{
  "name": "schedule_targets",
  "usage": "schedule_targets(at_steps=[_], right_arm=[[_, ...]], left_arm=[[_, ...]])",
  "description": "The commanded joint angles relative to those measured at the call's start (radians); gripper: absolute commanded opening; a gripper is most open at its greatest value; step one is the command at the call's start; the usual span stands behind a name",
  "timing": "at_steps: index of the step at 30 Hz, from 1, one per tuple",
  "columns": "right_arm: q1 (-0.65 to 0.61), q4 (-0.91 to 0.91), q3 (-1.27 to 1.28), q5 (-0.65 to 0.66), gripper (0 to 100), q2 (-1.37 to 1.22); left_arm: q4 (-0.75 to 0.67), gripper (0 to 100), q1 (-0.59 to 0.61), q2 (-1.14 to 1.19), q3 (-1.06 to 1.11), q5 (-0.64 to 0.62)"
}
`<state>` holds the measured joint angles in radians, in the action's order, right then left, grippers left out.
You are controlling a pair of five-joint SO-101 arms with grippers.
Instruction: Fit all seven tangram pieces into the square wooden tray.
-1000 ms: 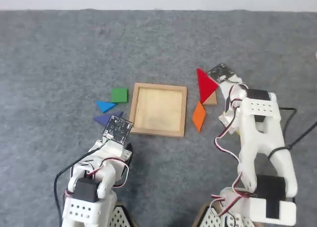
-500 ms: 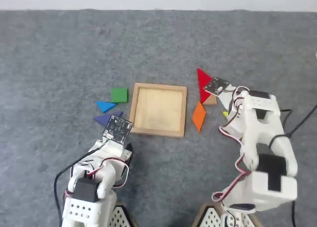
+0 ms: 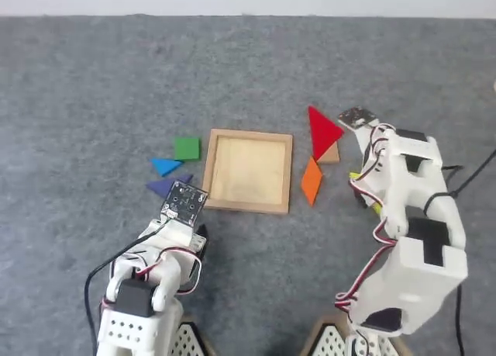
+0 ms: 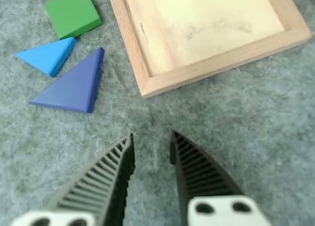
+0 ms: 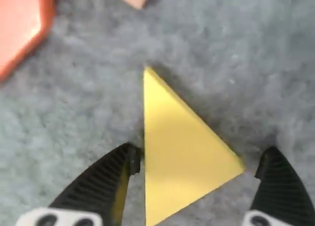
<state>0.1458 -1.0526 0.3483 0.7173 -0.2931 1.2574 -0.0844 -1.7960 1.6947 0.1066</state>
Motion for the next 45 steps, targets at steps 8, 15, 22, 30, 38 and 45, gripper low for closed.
schedule_targets(at_steps=[8, 15, 22, 30, 38, 45], right_arm=[[0.076, -0.013, -0.063, -0.064, 35.6, -0.012], [0.045, -0.007, -0.064, -0.049, 17.1, -0.012], [0.038, -0.007, -0.064, -0.052, 15.4, -0.012], [0.007, -0.016, -0.097, -0.178, 15.5, 0.041], [-0.081, -0.114, -0.137, -0.287, 15.5, 0.193], [-0.194, -0.289, -0.327, -0.431, 15.4, 0.213]], left_arm=[[0.003, 12, 0.008, -0.017, -0.012, -0.009], [0.003, 12, 0.008, -0.017, -0.012, -0.009], [0.003, 12, 0.008, -0.017, -0.012, -0.009], [0.003, 12, 0.008, -0.017, -0.012, -0.009], [0.003, 12, 0.008, -0.017, -0.012, -0.009], [0.003, 12, 0.008, -0.017, -0.012, -0.009]])
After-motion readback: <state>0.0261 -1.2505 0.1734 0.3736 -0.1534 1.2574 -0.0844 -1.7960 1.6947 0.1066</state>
